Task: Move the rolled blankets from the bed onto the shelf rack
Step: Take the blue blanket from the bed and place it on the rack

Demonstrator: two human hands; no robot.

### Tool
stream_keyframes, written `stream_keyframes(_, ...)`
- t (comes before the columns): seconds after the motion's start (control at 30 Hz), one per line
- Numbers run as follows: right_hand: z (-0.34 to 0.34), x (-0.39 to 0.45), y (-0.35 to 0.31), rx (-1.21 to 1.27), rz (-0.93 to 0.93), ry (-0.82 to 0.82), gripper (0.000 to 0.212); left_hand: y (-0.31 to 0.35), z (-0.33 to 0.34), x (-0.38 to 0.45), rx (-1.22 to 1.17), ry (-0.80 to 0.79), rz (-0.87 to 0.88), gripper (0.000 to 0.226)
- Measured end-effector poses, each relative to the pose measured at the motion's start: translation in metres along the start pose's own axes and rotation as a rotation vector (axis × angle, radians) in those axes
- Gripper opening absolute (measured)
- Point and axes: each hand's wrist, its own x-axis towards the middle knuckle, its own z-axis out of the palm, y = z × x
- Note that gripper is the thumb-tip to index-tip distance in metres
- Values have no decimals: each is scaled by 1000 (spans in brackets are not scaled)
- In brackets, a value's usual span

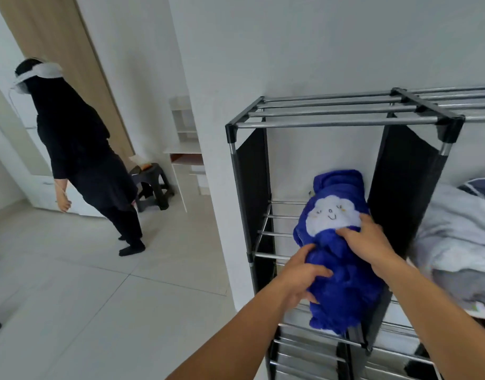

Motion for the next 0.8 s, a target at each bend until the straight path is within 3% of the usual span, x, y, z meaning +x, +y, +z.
stream_keyframes(0.17, 4, 18, -1, -153, 22, 26, 74, 6, -14, 17, 108, -68, -70, 71)
stream_keyframes(0.3, 14, 19, -4, -505, -208, 150, 60, 13, -18, 22, 172, -125, -126, 77)
stream_keyframes(0.37, 19, 20, -6, -611, -296, 138, 51, 14, -17, 23, 185, -137, -131, 78)
stream_keyframes(0.5, 21, 18, -12, -545, -197, 42, 53, 13, -16, 27, 202, -140, -121, 80)
stream_keyframes(0.8, 6, 7, -12, -511, -82, 71, 54, 23, -8, 23, 341, -93, -56, 83)
